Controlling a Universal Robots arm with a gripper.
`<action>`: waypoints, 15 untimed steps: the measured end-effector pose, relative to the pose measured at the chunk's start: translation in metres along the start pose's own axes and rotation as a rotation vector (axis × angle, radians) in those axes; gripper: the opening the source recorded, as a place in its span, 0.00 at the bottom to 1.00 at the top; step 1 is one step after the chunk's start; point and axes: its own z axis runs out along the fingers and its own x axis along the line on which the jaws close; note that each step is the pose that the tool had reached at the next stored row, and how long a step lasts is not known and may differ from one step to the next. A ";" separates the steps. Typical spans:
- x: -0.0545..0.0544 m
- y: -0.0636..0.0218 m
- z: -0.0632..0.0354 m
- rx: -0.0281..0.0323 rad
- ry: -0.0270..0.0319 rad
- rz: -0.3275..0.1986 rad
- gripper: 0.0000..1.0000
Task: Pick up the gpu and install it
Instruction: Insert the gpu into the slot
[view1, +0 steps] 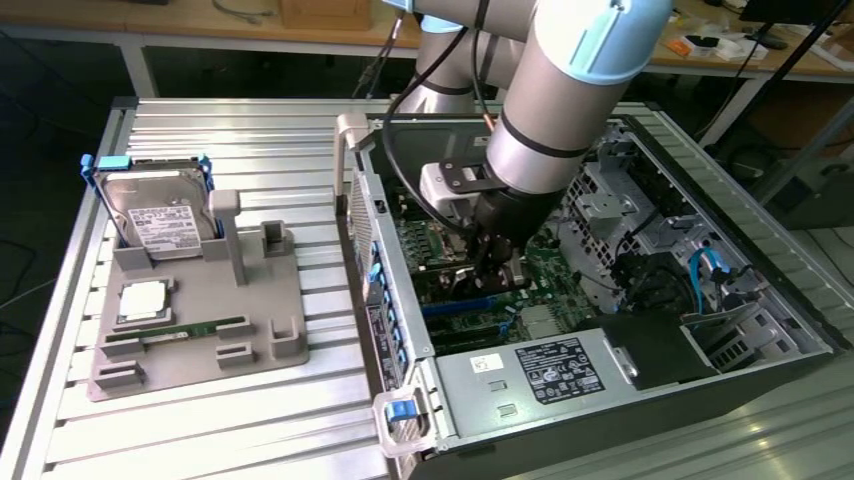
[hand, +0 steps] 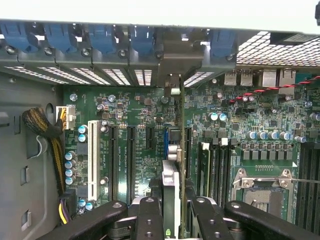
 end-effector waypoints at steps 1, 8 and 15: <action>0.000 0.0000 0.0000 0.0000 0.0001 0.000 0.27; 0.000 0.0009 0.0034 0.0001 -0.0054 0.000 0.27; 0.000 -0.0032 0.0037 -0.0132 -0.0067 0.001 0.27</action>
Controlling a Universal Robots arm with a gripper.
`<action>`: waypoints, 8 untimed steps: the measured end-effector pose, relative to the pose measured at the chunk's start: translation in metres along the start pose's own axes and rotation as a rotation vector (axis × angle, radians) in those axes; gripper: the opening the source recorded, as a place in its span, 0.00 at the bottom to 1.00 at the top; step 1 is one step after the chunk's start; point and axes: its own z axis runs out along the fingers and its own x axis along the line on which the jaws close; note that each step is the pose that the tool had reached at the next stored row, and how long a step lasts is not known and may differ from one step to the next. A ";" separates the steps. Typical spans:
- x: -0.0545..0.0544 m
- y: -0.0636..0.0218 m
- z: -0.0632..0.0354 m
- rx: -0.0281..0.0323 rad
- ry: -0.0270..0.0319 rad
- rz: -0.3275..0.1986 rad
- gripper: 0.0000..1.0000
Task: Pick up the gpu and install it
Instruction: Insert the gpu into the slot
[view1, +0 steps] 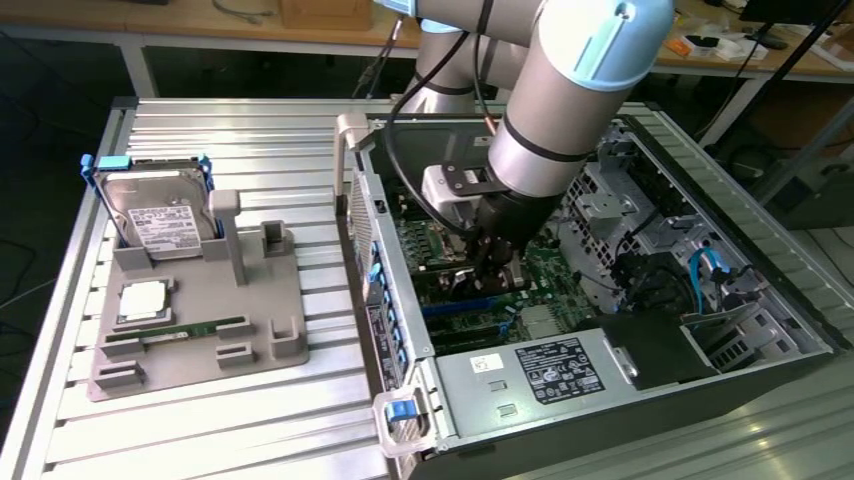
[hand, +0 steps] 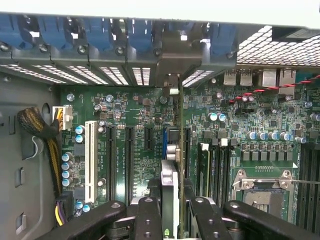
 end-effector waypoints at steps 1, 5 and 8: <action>0.000 -0.0001 0.0000 -0.0004 0.0000 0.000 0.27; 0.000 -0.0002 0.0009 -0.0004 -0.0001 0.000 0.27; 0.000 -0.0002 0.0036 -0.0005 0.0001 0.000 0.27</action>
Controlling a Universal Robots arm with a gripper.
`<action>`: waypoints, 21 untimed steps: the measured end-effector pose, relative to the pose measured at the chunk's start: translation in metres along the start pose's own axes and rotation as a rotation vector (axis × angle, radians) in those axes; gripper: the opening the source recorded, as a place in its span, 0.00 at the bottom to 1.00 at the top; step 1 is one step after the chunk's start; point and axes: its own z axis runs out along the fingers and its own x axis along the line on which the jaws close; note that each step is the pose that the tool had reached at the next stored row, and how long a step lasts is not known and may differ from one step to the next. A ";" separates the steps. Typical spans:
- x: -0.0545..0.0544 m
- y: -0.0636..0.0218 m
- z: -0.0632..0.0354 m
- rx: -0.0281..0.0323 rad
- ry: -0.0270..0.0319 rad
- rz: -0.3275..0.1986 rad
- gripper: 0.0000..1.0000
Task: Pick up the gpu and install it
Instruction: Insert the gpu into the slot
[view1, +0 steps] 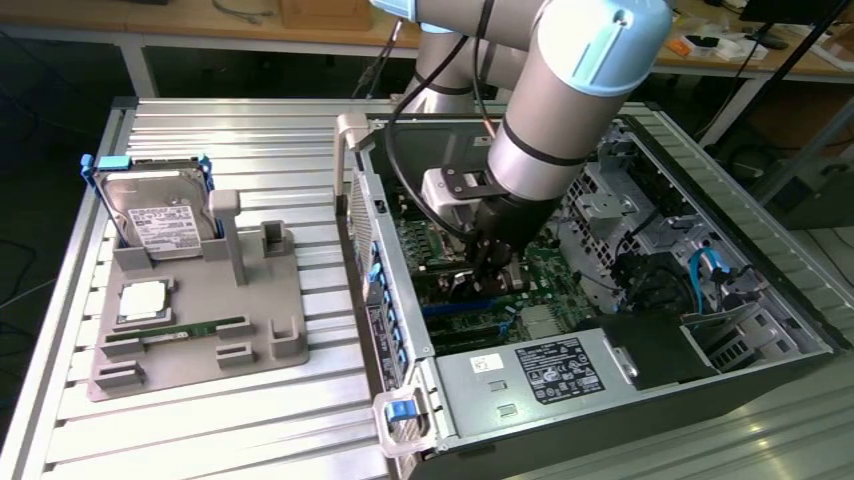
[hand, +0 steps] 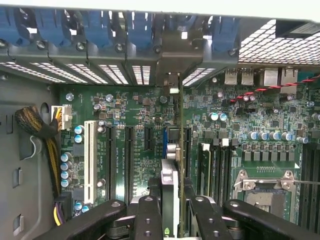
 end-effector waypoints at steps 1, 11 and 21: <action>0.000 0.0000 0.0005 0.0000 0.0001 0.000 0.27; 0.002 0.0000 0.0005 0.0001 -0.0001 0.000 0.27; 0.004 0.0001 0.0006 0.0000 -0.0001 0.000 0.27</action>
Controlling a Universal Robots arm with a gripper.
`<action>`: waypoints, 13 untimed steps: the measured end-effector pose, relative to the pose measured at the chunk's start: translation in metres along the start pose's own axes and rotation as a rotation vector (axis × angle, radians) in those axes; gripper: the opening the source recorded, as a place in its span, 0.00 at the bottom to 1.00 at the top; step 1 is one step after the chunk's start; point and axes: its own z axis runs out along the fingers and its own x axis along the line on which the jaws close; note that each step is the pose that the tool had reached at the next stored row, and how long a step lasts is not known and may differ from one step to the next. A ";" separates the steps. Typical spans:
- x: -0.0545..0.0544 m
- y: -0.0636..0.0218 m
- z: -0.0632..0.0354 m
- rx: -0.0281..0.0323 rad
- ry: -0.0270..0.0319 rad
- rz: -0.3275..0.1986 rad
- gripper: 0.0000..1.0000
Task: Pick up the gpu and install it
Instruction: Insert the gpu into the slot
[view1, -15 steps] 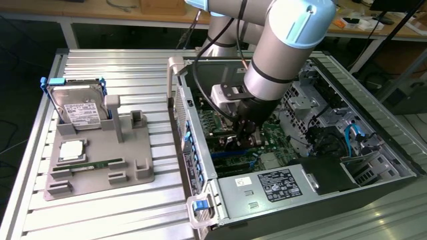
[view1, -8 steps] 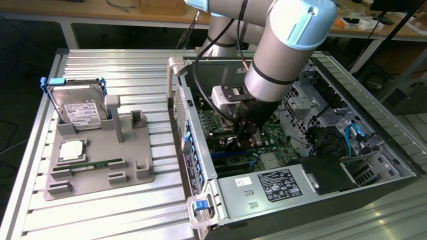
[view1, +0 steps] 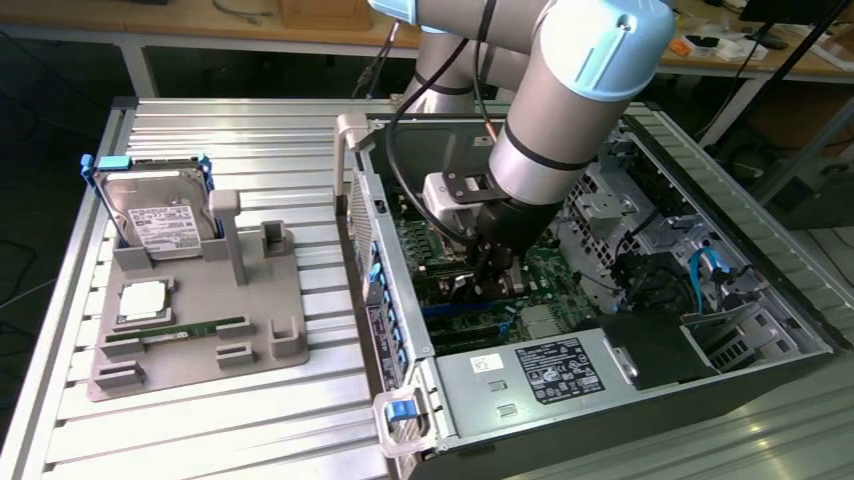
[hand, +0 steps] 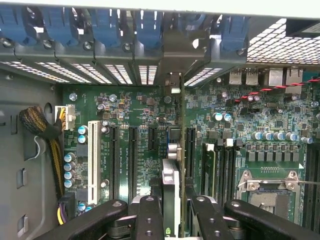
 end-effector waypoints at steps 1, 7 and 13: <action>0.000 0.0000 0.0000 0.0000 0.0001 0.000 0.27; 0.001 0.0000 0.0001 0.0000 0.0000 0.000 0.27; 0.002 0.0001 0.0001 0.0000 0.0000 0.000 0.27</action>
